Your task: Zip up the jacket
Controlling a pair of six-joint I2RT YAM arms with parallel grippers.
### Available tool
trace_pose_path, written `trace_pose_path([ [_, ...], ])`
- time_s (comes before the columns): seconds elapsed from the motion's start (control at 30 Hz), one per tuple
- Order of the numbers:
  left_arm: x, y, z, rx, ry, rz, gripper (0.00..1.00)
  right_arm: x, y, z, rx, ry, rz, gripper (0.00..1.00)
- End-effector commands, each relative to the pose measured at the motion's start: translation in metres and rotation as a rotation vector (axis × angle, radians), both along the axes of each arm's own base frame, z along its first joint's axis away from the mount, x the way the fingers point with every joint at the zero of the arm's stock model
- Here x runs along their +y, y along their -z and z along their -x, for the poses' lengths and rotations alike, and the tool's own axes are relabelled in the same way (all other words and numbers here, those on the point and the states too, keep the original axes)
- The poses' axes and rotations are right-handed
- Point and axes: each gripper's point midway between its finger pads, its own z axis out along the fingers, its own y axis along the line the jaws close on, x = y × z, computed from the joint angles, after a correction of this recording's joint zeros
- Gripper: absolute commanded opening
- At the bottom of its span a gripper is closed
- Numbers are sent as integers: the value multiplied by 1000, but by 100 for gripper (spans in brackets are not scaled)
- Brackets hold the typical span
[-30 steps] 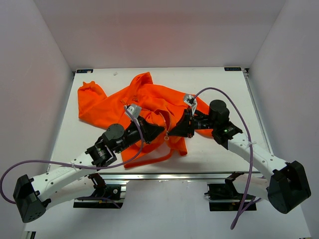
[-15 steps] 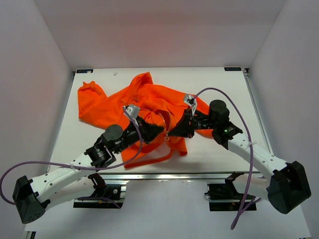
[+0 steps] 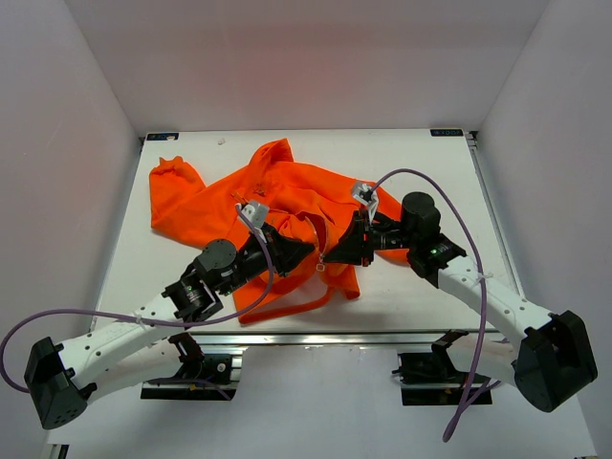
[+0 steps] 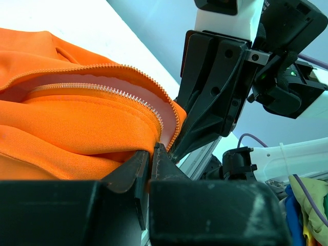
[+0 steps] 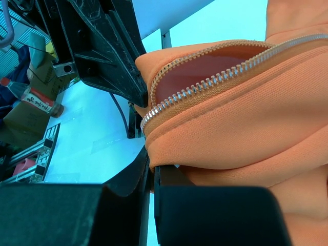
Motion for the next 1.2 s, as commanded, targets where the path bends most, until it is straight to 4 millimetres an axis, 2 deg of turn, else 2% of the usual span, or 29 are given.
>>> trace_pose_path([
  [0.0, -4, -18, 6, -40, 37, 57, 0, -2, -15, 8, -63, -37, -43, 0],
  [0.3, -6, -18, 9, -43, 57, 57, 0, 0, -14, 5, -48, -36, -45, 0],
  [1.17, -3, -15, 14, -45, 70, 47, 0, -2, -28, 4, -76, -6, -77, 0],
])
